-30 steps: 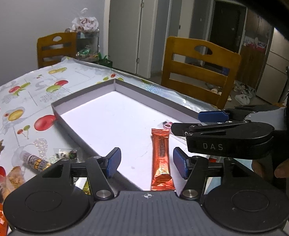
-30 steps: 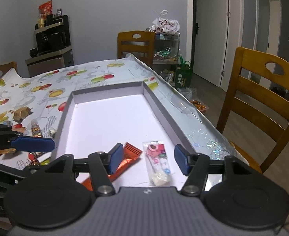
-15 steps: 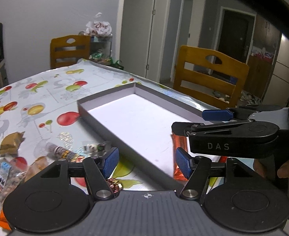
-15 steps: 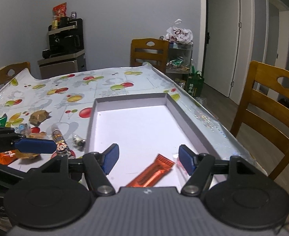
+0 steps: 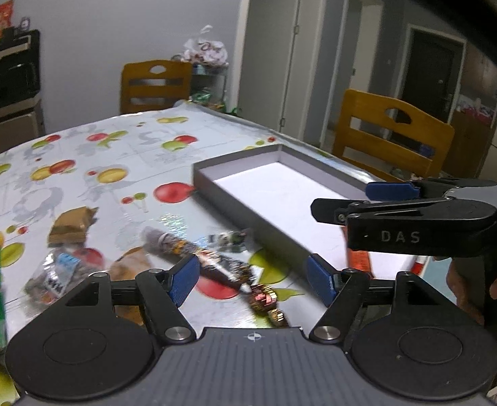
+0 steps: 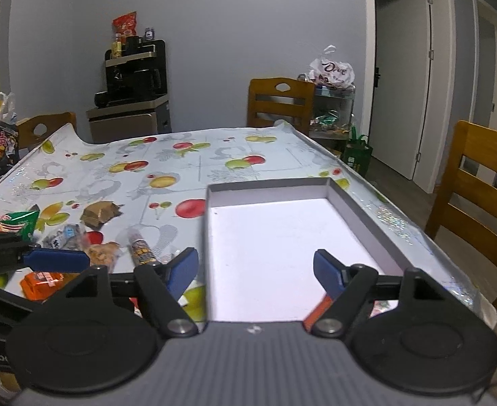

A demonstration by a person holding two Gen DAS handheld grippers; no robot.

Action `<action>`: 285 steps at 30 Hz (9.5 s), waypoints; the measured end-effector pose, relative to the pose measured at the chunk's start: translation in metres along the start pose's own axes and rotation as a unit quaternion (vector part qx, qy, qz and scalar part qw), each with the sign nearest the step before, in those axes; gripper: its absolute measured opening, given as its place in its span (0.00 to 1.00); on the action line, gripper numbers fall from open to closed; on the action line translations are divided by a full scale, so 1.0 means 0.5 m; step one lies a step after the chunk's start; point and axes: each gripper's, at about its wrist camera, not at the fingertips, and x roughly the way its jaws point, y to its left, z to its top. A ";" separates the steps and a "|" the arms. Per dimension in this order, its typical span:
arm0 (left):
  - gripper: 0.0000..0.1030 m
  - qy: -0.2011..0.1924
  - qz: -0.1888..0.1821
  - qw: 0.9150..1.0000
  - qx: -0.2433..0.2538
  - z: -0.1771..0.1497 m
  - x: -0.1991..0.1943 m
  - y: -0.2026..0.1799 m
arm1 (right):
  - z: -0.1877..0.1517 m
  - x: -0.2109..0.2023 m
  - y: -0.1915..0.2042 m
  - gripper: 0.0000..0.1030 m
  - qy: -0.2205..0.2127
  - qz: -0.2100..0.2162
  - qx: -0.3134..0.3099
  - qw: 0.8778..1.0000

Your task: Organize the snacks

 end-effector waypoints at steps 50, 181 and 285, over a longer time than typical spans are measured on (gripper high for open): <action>0.77 0.001 0.148 0.988 -0.034 -0.103 -0.090 0.166 | 0.001 0.076 0.217 0.82 0.056 0.141 -0.048 0.987; 0.68 0.071 0.084 0.994 -0.010 -0.140 -0.064 0.126 | -0.058 0.048 0.169 0.58 0.085 0.195 -0.032 0.977; 0.38 -0.074 0.044 0.996 0.027 0.237 0.089 0.023 | 0.098 -0.047 -0.102 0.40 -0.049 0.096 0.028 0.994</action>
